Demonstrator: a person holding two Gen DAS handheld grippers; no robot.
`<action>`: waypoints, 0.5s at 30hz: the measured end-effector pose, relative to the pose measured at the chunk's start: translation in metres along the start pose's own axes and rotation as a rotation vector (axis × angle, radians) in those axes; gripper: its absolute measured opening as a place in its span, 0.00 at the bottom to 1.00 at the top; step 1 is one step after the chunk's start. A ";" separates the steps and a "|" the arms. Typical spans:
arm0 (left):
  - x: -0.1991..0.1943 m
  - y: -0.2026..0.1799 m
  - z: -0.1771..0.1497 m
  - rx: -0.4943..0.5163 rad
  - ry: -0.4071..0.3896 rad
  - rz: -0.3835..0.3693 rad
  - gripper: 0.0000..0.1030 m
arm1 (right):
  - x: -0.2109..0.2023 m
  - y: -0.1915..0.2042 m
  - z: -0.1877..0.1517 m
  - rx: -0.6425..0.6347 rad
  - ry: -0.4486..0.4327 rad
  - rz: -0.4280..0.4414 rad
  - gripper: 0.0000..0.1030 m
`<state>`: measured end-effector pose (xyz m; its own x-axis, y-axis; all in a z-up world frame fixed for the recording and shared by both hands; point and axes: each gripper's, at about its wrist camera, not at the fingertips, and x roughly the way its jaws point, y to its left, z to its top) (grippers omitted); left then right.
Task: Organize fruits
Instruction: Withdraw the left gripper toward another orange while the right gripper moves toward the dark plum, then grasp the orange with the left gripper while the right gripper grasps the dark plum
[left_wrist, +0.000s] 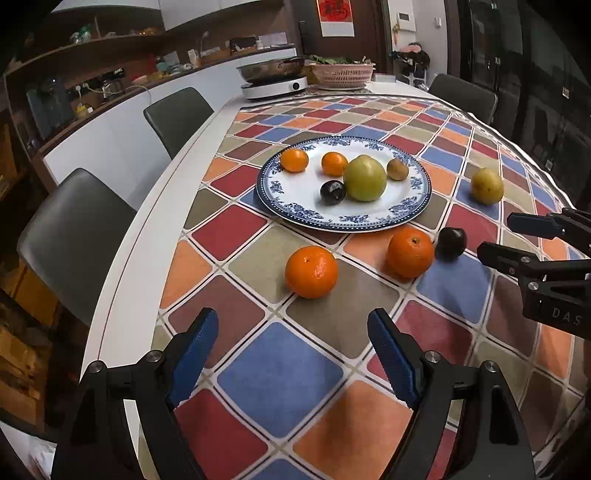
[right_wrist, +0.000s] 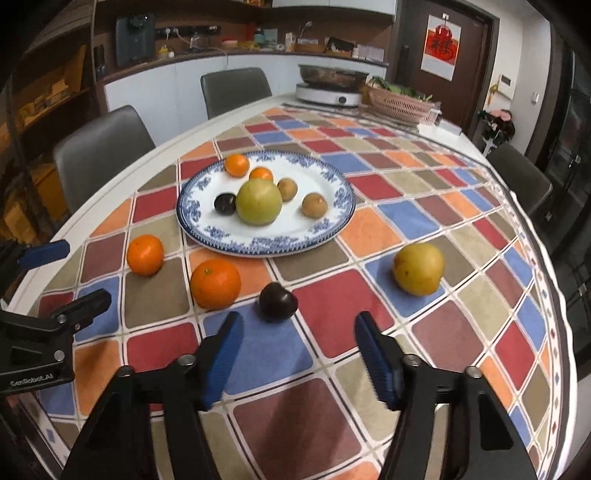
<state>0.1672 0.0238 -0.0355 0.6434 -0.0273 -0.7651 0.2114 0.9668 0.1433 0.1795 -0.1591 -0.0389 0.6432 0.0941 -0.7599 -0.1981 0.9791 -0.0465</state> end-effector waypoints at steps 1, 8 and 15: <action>0.002 0.000 0.002 0.003 0.002 -0.004 0.81 | 0.004 -0.001 0.000 0.004 0.011 0.008 0.57; 0.023 0.001 0.017 -0.009 0.005 -0.036 0.80 | 0.021 -0.004 0.001 0.025 0.044 0.041 0.52; 0.042 0.006 0.025 -0.048 0.042 -0.063 0.72 | 0.030 0.000 0.007 0.017 0.060 0.073 0.48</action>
<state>0.2140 0.0216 -0.0512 0.5981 -0.0787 -0.7976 0.2143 0.9746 0.0646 0.2034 -0.1550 -0.0572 0.5823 0.1545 -0.7981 -0.2294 0.9731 0.0210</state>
